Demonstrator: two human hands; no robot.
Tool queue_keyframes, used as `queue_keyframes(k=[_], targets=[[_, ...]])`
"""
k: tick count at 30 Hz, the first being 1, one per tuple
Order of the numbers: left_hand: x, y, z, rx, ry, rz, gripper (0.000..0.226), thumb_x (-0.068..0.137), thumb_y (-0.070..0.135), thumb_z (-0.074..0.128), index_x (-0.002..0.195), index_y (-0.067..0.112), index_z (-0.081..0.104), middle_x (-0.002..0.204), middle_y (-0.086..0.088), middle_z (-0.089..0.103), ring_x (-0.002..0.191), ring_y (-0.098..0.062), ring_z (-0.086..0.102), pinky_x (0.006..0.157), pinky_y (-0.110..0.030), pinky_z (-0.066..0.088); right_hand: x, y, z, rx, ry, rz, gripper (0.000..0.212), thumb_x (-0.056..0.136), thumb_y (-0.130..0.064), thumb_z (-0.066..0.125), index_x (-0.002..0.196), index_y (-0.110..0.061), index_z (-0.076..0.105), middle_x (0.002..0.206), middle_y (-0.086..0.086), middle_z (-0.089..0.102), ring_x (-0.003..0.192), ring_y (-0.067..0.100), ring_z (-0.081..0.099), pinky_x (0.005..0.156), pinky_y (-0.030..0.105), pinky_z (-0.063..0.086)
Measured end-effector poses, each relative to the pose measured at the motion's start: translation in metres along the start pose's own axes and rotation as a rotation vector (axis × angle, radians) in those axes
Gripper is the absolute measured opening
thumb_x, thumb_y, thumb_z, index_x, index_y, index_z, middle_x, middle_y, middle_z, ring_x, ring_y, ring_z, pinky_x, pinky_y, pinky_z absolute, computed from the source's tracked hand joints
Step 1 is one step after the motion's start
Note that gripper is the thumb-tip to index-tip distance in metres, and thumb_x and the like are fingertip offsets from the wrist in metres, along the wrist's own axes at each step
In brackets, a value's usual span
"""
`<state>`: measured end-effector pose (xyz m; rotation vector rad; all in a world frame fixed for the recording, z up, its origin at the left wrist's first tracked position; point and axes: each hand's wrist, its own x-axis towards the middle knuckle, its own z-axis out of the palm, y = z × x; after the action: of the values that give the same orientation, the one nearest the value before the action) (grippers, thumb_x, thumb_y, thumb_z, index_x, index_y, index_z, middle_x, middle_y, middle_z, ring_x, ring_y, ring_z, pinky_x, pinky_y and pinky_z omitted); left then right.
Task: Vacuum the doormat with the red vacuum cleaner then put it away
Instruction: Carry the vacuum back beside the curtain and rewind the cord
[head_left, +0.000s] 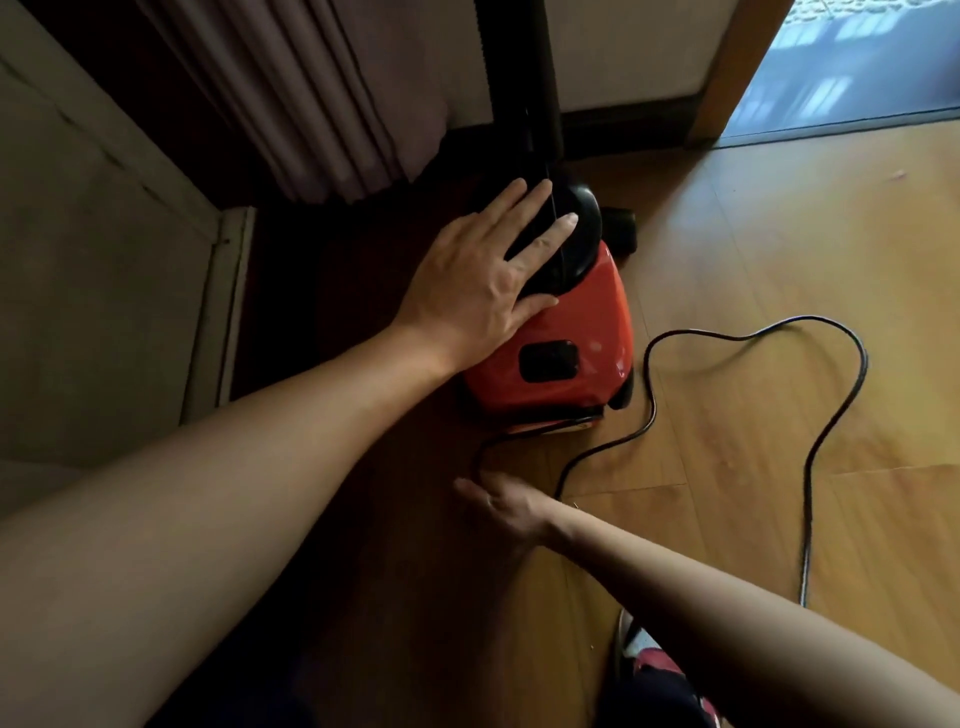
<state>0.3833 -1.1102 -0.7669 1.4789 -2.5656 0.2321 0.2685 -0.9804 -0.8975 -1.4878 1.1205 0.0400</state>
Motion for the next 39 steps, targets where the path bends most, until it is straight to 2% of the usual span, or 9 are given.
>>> queue_keyframes(k=[3, 6, 12, 15, 17, 20, 25, 30, 39], targets=[[0.000, -0.001, 0.001, -0.001, 0.007, 0.003, 0.071, 0.095, 0.053, 0.051, 0.156, 0.026, 0.026, 0.164, -0.008, 0.020, 0.152, -0.025, 0.017, 0.116, -0.043, 0.032, -0.018, -0.003, 0.000, 0.364, 0.074, -0.010, 0.019, 0.107, -0.031, 0.050, 0.097, -0.016, 0.056, 0.069, -0.002, 0.060, 0.056, 0.007, 0.055, 0.056, 0.025, 0.045], [0.000, 0.000, 0.001, 0.000, 0.004, 0.001, 0.071, 0.095, 0.053, 0.051, 0.156, 0.027, 0.026, 0.165, -0.008, 0.020, 0.152, -0.025, 0.017, 0.116, -0.042, 0.030, -0.035, -0.016, 0.006, 0.754, 0.142, 0.007, 0.025, 0.105, -0.028, 0.053, 0.123, -0.010, 0.053, 0.077, 0.003, 0.068, 0.059, 0.007, 0.061, 0.051, 0.017, 0.045], [0.000, 0.002, -0.001, -0.034, 0.001, -0.014, 0.070, 0.095, 0.051, 0.052, 0.156, 0.026, 0.027, 0.165, -0.008, 0.019, 0.153, -0.025, 0.015, 0.117, -0.041, 0.028, -0.031, -0.042, 0.000, 1.397, 0.359, 0.082, 0.034, 0.106, -0.031, 0.048, 0.122, -0.003, 0.059, 0.079, 0.008, 0.073, 0.068, 0.022, 0.068, 0.062, 0.028, 0.054], [0.000, 0.002, -0.002, -0.027, -0.002, -0.011, 0.070, 0.095, 0.051, 0.051, 0.156, 0.026, 0.027, 0.165, -0.008, 0.020, 0.153, -0.025, 0.016, 0.117, -0.041, 0.028, -0.045, -0.050, -0.003, 1.595, 0.470, 0.033, 0.014, 0.105, -0.019, 0.050, 0.110, -0.008, 0.056, 0.080, 0.013, 0.074, 0.072, 0.027, 0.071, 0.075, 0.038, 0.059], [0.001, 0.001, -0.001, -0.018, -0.007, -0.011, 0.071, 0.095, 0.052, 0.051, 0.156, 0.027, 0.026, 0.165, -0.008, 0.020, 0.153, -0.025, 0.015, 0.117, -0.042, 0.029, -0.055, -0.052, -0.003, 1.637, 0.588, 0.038, 0.007, 0.106, -0.016, 0.046, 0.105, -0.012, 0.052, 0.071, 0.011, 0.070, 0.064, 0.027, 0.068, 0.076, 0.043, 0.055], [0.001, 0.001, -0.001, -0.016, -0.003, -0.007, 0.071, 0.095, 0.052, 0.052, 0.156, 0.027, 0.026, 0.165, -0.008, 0.020, 0.153, -0.025, 0.016, 0.117, -0.043, 0.030, -0.070, -0.050, -0.004, 1.533, 0.747, 0.026, 0.021, 0.111, -0.019, 0.035, 0.110, -0.009, 0.053, 0.066, 0.009, 0.064, 0.050, 0.023, 0.059, 0.066, 0.044, 0.057], [0.001, 0.000, 0.000, -0.007, 0.000, -0.006, 0.071, 0.095, 0.052, 0.052, 0.156, 0.027, 0.026, 0.165, -0.008, 0.019, 0.153, -0.025, 0.015, 0.117, -0.042, 0.029, -0.081, -0.056, -0.005, 1.330, 0.811, -0.060, 0.030, 0.112, -0.019, 0.028, 0.116, -0.012, 0.057, 0.062, 0.006, 0.055, 0.043, 0.015, 0.048, 0.045, 0.032, 0.054], [0.000, 0.000, 0.000, -0.017, 0.008, 0.000, 0.071, 0.095, 0.051, 0.053, 0.156, 0.026, 0.027, 0.165, -0.008, 0.020, 0.152, -0.025, 0.016, 0.117, -0.043, 0.030, -0.057, -0.058, 0.003, 1.274, 0.692, -0.120, 0.029, 0.111, -0.021, 0.032, 0.118, -0.009, 0.057, 0.060, 0.002, 0.052, 0.044, 0.012, 0.047, 0.041, 0.027, 0.049], [0.000, 0.000, 0.000, -0.052, 0.002, -0.003, 0.070, 0.095, 0.049, 0.054, 0.155, 0.026, 0.028, 0.165, -0.008, 0.019, 0.153, -0.025, 0.015, 0.118, -0.044, 0.030, -0.012, -0.054, 0.019, 1.261, 0.323, 0.085, 0.051, 0.105, -0.052, 0.040, 0.115, -0.010, 0.067, 0.061, -0.001, 0.046, 0.048, 0.010, 0.040, 0.044, 0.023, 0.032]])
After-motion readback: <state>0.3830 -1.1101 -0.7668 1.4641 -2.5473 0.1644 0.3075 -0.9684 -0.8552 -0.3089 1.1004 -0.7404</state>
